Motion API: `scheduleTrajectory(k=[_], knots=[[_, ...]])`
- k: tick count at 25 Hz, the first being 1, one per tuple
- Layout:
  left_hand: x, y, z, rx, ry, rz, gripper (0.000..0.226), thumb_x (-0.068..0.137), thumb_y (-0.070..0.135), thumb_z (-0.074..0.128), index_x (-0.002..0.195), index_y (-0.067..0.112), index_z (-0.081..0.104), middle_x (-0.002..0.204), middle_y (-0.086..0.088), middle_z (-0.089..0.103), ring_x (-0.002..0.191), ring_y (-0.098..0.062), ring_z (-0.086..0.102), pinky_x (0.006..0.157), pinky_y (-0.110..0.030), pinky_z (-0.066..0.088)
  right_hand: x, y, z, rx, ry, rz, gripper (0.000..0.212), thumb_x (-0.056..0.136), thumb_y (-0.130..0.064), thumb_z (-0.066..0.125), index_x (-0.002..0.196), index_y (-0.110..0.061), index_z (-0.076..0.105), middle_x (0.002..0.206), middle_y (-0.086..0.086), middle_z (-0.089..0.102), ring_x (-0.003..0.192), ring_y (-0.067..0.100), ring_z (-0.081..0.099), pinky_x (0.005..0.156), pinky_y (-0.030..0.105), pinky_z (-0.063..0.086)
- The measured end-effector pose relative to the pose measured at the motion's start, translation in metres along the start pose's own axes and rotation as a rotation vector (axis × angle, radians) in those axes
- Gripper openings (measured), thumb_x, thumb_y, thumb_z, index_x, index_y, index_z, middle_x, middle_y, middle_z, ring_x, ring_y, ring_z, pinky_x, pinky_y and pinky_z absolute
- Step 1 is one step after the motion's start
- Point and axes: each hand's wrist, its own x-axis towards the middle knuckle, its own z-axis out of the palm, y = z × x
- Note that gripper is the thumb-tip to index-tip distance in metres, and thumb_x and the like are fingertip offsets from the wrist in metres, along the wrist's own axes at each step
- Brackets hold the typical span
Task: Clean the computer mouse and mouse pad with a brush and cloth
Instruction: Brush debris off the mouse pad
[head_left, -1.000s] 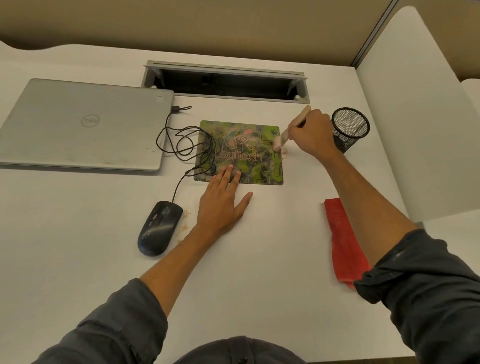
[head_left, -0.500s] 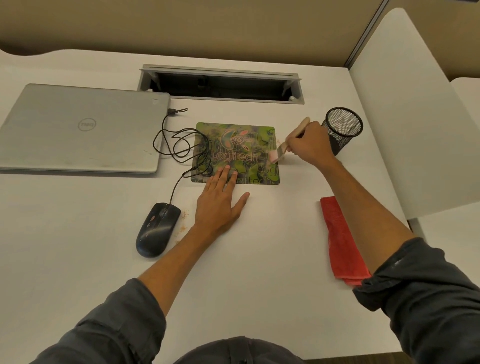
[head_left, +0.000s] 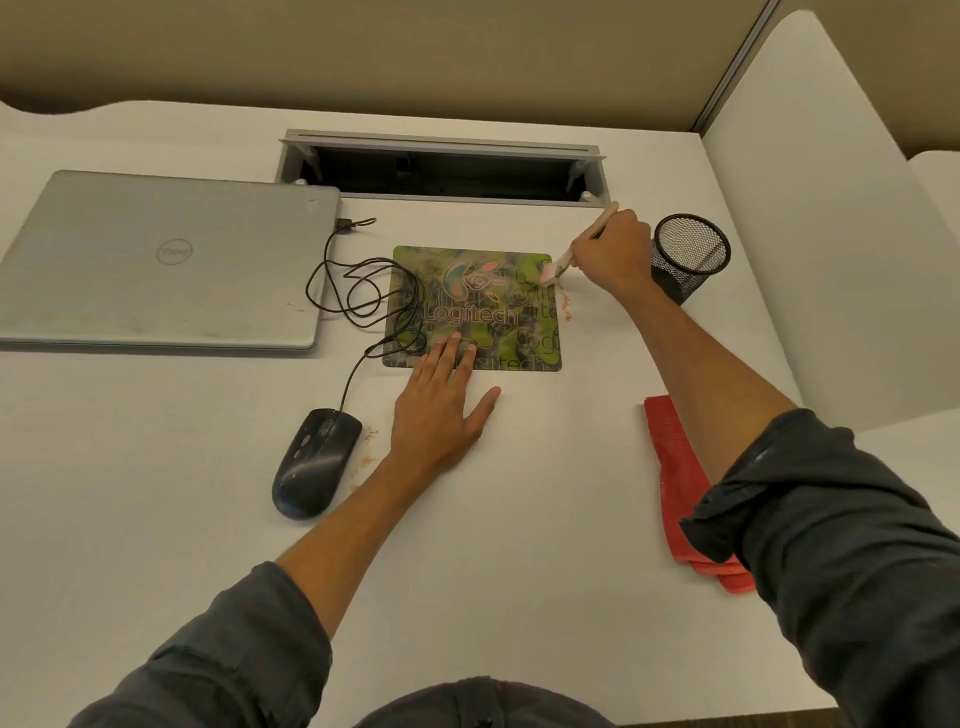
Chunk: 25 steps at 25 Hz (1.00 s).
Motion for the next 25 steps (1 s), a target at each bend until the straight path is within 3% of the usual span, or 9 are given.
scheduleTrajectory(k=[8,14,18,20,25], knots=[[0.001,-0.001,0.0,0.002,-0.011,0.007,0.069,0.096,0.057,0.03,0.15,0.015,0.026,0.159,-0.006,0.02,0.147,-0.019,0.013,0.119,-0.034,0.008,0.0,-0.002,-0.001,0.004,-0.013,0.011,0.025,0.08,-0.018,0.067,0.092,0.004,0.069,0.08,0.01,0.065,0.077,0.026,0.066,0.049,0.024,0.041],[0.001,0.0,0.001,0.007,-0.005,0.003,0.069,0.095,0.058,0.029,0.15,0.016,0.026,0.159,-0.006,0.02,0.147,-0.019,0.013,0.118,-0.033,0.006,0.0,0.0,-0.005,-0.031,0.031,-0.007,0.024,0.08,-0.018,0.067,0.089,0.004,0.069,0.077,0.011,0.062,0.067,0.02,0.058,0.044,0.021,0.034],[0.0,0.0,0.001,0.009,-0.003,0.004,0.069,0.096,0.058,0.028,0.15,0.016,0.026,0.159,-0.006,0.02,0.147,-0.018,0.012,0.118,-0.032,0.006,-0.002,0.004,-0.006,-0.05,0.009,0.038,0.027,0.08,-0.02,0.068,0.095,0.003,0.068,0.082,0.01,0.063,0.072,0.021,0.059,0.049,0.023,0.04],[-0.001,0.0,0.001,0.012,0.002,0.005,0.069,0.096,0.058,0.028,0.15,0.016,0.026,0.159,-0.005,0.02,0.147,-0.018,0.013,0.118,-0.032,0.006,-0.001,0.004,-0.009,-0.086,0.023,0.04,0.028,0.079,-0.021,0.067,0.093,0.004,0.066,0.08,0.01,0.061,0.072,0.023,0.059,0.055,0.027,0.044],[0.001,0.0,0.001,0.009,-0.004,0.006,0.068,0.096,0.057,0.03,0.15,0.015,0.026,0.159,-0.006,0.021,0.147,-0.019,0.013,0.118,-0.032,0.006,-0.009,0.005,-0.008,-0.056,0.02,-0.012,0.022,0.079,-0.015,0.066,0.086,0.005,0.067,0.068,0.005,0.056,0.065,0.02,0.056,0.047,0.023,0.036]])
